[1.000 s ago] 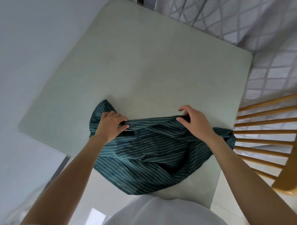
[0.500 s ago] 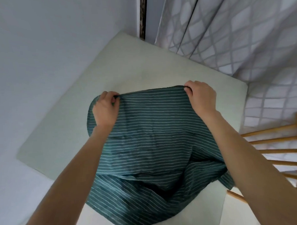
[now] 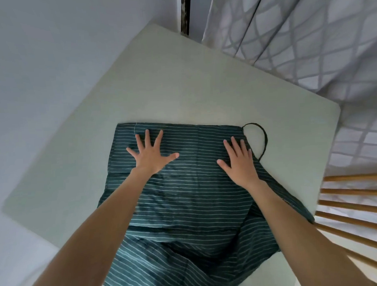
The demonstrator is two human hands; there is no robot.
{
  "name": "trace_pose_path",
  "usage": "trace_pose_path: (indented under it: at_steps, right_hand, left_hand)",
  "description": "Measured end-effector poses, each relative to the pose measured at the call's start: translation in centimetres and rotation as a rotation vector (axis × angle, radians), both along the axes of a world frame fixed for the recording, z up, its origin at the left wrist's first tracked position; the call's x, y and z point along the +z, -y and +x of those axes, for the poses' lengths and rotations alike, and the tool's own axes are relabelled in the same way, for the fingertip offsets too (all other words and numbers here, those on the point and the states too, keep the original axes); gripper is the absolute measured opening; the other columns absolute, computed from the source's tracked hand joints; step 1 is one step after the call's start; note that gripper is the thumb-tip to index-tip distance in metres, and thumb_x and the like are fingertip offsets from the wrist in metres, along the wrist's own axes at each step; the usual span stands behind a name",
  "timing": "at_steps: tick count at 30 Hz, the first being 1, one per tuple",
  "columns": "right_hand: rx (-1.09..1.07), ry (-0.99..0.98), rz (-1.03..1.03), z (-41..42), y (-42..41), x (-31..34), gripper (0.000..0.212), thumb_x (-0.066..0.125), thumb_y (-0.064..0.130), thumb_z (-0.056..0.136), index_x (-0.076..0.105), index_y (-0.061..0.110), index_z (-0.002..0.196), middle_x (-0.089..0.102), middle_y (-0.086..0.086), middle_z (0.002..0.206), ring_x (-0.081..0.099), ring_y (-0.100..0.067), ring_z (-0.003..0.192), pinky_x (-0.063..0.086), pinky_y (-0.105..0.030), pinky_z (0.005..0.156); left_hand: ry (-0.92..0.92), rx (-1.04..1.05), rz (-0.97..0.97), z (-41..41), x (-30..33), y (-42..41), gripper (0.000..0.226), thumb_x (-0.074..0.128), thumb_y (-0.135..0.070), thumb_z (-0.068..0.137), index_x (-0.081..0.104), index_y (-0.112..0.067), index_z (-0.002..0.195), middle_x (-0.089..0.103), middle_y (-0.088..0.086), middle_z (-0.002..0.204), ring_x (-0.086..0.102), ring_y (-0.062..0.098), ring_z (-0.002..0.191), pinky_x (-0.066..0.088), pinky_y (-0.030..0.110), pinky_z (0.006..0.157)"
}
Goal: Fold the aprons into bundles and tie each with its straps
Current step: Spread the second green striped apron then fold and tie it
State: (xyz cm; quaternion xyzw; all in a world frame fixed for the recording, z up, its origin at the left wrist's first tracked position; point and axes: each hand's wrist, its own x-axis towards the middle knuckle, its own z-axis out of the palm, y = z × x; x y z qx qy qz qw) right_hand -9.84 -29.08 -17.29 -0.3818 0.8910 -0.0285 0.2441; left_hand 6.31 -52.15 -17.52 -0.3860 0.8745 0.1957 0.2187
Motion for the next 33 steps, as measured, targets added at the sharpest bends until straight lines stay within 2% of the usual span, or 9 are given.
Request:
trace_pose_path:
  at_steps: [3,6,19,22,24,27,29,31,33]
  right_hand:
    - [0.001,-0.034,0.059,-0.4,0.7,-1.8,0.080,0.024,0.069,0.087,-0.008,0.031,0.149,-0.020,-0.004,0.156,-0.021,-0.031,0.141,-0.012,-0.051,0.112]
    - [0.006,-0.074,0.035,-2.3,2.2,-2.6,0.085,0.020,0.074,0.083,-0.011,0.031,0.149,-0.022,-0.006,0.155,-0.025,-0.032,0.140,-0.016,-0.052,0.111]
    - [0.089,-0.274,-0.019,-9.1,10.6,-4.7,0.085,0.008,0.079,0.081,-0.005,0.030,0.150,-0.011,-0.008,0.158,-0.014,-0.034,0.143,-0.010,-0.053,0.113]
    - [0.093,-0.232,-0.021,-9.4,10.8,-4.7,0.086,0.012,0.079,0.082,-0.007,0.029,0.149,-0.014,-0.007,0.157,-0.017,-0.032,0.143,-0.013,-0.051,0.112]
    - [0.091,-0.070,-0.073,-10.0,11.1,-4.0,0.083,0.024,0.072,0.086,-0.005,0.028,0.150,-0.015,-0.004,0.157,-0.020,-0.028,0.142,-0.017,-0.048,0.111]
    - [0.061,0.116,-0.357,-9.7,9.3,-0.9,0.058,0.042,0.045,0.096,0.027,0.021,0.147,0.026,-0.004,0.154,0.013,-0.019,0.145,-0.001,-0.041,0.118]
    - [0.034,0.102,-0.521,-8.0,6.3,1.2,0.037,0.048,0.028,0.097,0.049,0.019,0.134,0.053,-0.002,0.135,0.043,-0.017,0.130,0.022,-0.038,0.116]
    - [-0.070,0.005,-0.627,-5.7,2.0,2.5,0.027,0.051,0.017,0.095,0.061,0.015,0.120,0.064,-0.001,0.117,0.055,-0.016,0.111,0.038,-0.033,0.103]
    - [-0.234,-0.140,-0.646,-3.5,-2.6,2.7,0.024,0.051,0.018,0.093,0.066,0.012,0.111,0.067,0.000,0.106,0.056,-0.015,0.100,0.041,-0.029,0.092]
  left_hand:
    - [-0.003,-0.027,-0.043,-0.5,-1.4,0.7,0.101,0.024,-0.089,0.064,-0.014,-0.041,0.145,-0.027,0.002,0.153,-0.028,0.035,0.137,-0.005,0.071,0.102]
    - [-0.071,-0.031,-0.100,-1.9,-2.5,2.1,0.100,0.018,-0.091,0.063,-0.013,-0.042,0.145,-0.026,0.001,0.154,-0.030,0.032,0.137,-0.008,0.071,0.102]
    - [-0.171,0.030,-0.312,-7.0,-4.6,9.1,0.092,0.011,-0.088,0.073,-0.017,-0.039,0.145,-0.017,0.003,0.156,-0.020,0.031,0.141,-0.006,0.068,0.106]
    - [-0.148,0.011,-0.302,-7.1,-4.5,9.3,0.090,0.010,-0.088,0.073,-0.013,-0.040,0.145,-0.018,0.003,0.156,-0.021,0.031,0.141,-0.007,0.069,0.105]
    - [-0.121,0.022,-0.269,-7.3,-4.5,9.7,0.091,0.012,-0.087,0.073,-0.013,-0.039,0.146,-0.019,0.004,0.156,-0.022,0.031,0.140,-0.008,0.069,0.104]
    - [-0.174,0.037,-0.273,-7.0,-3.4,8.9,0.085,0.020,-0.076,0.082,-0.001,-0.028,0.150,-0.008,0.009,0.157,-0.015,0.029,0.143,-0.007,0.065,0.107]
    - [-0.369,0.019,-0.293,-6.6,-2.4,6.5,0.067,0.030,-0.061,0.092,0.025,-0.022,0.146,0.020,0.008,0.155,0.005,0.026,0.144,-0.001,0.058,0.112]
    - [-0.564,-0.053,-0.262,-6.5,-1.2,2.4,0.049,0.038,-0.050,0.093,0.050,-0.020,0.130,0.051,0.004,0.136,0.036,0.025,0.133,0.013,0.054,0.114]
    - [-0.677,-0.164,-0.198,-6.8,-0.6,-2.1,0.039,0.044,-0.044,0.090,0.061,-0.021,0.116,0.064,-0.001,0.115,0.054,0.021,0.114,0.027,0.048,0.110]
